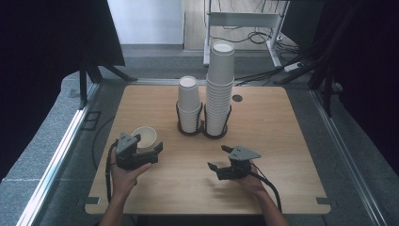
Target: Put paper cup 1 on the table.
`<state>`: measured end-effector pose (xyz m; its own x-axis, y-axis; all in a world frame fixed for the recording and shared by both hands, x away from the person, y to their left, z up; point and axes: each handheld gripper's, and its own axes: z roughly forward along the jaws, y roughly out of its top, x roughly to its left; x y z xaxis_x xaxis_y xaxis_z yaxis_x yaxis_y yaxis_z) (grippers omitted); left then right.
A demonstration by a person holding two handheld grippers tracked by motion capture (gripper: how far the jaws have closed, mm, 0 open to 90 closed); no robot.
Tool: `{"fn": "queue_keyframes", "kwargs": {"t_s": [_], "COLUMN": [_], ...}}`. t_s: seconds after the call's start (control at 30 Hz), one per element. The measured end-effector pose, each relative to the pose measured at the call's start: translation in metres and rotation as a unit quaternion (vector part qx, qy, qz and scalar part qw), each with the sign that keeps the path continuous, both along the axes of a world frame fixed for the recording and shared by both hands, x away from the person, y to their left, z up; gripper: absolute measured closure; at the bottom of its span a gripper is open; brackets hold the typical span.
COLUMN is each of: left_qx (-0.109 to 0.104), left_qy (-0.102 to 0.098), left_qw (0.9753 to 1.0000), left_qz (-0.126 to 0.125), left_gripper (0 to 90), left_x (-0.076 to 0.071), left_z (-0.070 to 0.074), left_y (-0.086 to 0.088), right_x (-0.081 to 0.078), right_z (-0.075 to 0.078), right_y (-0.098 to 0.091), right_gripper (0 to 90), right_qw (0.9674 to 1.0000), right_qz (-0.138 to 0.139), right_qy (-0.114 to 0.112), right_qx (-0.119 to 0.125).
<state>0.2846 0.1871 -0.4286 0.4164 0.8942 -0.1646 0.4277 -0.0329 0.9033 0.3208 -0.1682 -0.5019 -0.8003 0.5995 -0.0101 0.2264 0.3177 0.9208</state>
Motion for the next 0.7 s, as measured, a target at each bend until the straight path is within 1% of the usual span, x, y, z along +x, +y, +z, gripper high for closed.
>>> {"fn": "queue_keyframes", "kwargs": {"t_s": [0.03, 0.13, 0.27, 0.3, 0.5, 0.63, 0.7], "left_qx": [0.001, -0.002, -0.012, -0.012, -0.008, -0.015, -0.020], "left_qy": [0.000, -0.002, 0.003, 0.004, 0.012, 0.018, 0.024], "left_qw": [1.0000, 0.9996, 0.9977, 0.9973, 0.9961, 0.9952, 0.9943], "left_qz": [-0.003, -0.030, -0.067, -0.072, -0.087, -0.095, -0.102], "left_gripper": [13.6, 14.4, 14.5, 14.5, 14.7, 14.9, 15.0], "left_x": [0.000, 0.002, 0.005, 0.006, 0.013, 0.019, 0.022], "left_z": [0.000, -0.002, -0.004, -0.004, -0.010, -0.013, -0.016], "left_y": [-0.002, -0.010, -0.019, -0.021, -0.031, -0.036, -0.039], "right_x": [0.000, 0.001, 0.002, 0.002, 0.003, 0.004, 0.005], "right_z": [0.001, 0.002, 0.003, 0.003, 0.004, 0.006, 0.006], "right_y": [-0.001, -0.003, -0.005, -0.006, -0.008, -0.011, -0.012], "right_gripper": [13.3, 13.4, 13.6, 13.6, 13.7, 14.2, 14.5], "right_qw": [1.0000, 1.0000, 1.0000, 0.9999, 0.9999, 0.9998, 0.9997], "right_qz": [0.000, -0.004, -0.005, -0.006, -0.009, -0.013, -0.014], "right_qy": [-0.002, -0.002, -0.004, -0.003, -0.004, -0.004, -0.004], "right_qx": [0.000, 0.003, 0.006, 0.008, 0.009, 0.016, 0.021]}}
